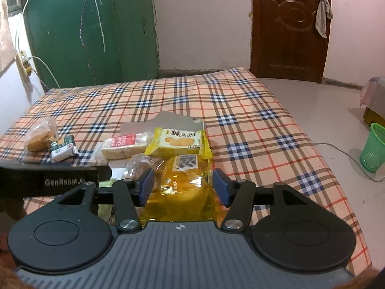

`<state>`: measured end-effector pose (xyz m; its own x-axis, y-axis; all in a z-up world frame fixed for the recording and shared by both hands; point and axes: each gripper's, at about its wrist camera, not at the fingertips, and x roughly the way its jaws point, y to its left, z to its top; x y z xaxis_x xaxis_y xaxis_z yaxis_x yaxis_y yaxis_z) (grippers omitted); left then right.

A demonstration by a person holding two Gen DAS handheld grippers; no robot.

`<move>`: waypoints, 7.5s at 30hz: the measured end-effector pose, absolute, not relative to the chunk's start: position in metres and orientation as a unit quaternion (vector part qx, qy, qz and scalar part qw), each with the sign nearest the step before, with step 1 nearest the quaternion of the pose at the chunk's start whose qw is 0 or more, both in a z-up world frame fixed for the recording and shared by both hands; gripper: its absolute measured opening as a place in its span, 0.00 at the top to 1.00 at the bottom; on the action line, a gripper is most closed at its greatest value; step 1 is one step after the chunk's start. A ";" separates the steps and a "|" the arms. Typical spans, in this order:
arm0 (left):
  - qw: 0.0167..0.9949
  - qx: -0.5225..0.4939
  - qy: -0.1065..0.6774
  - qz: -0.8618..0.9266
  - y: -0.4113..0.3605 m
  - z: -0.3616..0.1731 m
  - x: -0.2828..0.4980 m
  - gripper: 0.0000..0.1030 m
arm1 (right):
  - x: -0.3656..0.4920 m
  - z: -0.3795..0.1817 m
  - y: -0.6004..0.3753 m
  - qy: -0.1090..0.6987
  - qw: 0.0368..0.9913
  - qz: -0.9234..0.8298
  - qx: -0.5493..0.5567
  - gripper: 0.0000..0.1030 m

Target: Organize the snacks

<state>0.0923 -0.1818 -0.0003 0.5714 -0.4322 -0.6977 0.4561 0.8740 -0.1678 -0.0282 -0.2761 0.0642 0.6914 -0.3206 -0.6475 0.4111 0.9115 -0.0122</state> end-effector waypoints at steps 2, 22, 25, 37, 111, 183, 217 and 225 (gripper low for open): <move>0.887 0.014 0.388 -0.248 -0.177 0.001 0.092 0.33 | -0.029 0.067 -0.275 0.331 0.919 -0.203 0.066 0.33; 0.932 -0.017 0.333 -0.143 -0.051 0.044 0.078 0.27 | 0.003 0.096 -0.196 0.308 0.942 -0.125 0.040 0.26; 0.936 -0.025 0.328 -0.124 -0.032 0.048 0.083 0.27 | 0.018 0.093 -0.180 0.311 0.943 -0.110 0.034 0.26; 0.949 0.053 0.271 -0.153 -0.007 0.038 0.132 0.02 | 0.062 0.078 -0.138 0.331 0.941 -0.067 0.021 0.23; 0.952 0.088 0.280 -0.082 -0.046 0.040 0.077 0.48 | 0.063 0.077 -0.113 0.360 0.932 -0.034 0.015 0.46; 0.908 0.050 0.288 -0.301 -0.170 0.039 0.002 0.29 | -0.109 0.097 -0.231 0.338 0.918 -0.197 0.060 0.13; 0.924 0.074 0.348 -0.142 -0.112 0.043 -0.089 0.01 | -0.198 0.100 -0.188 0.343 0.917 -0.201 0.029 0.00; 0.923 0.069 0.352 -0.138 -0.108 0.041 -0.089 0.01 | -0.194 0.096 -0.183 0.349 0.916 -0.195 0.024 0.00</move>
<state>-0.0895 -0.1080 0.0408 0.7145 -0.2062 -0.6685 0.3028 0.9526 0.0298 -0.1941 -0.1834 0.0963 0.6798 -0.3405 -0.6496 0.3746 0.9226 -0.0916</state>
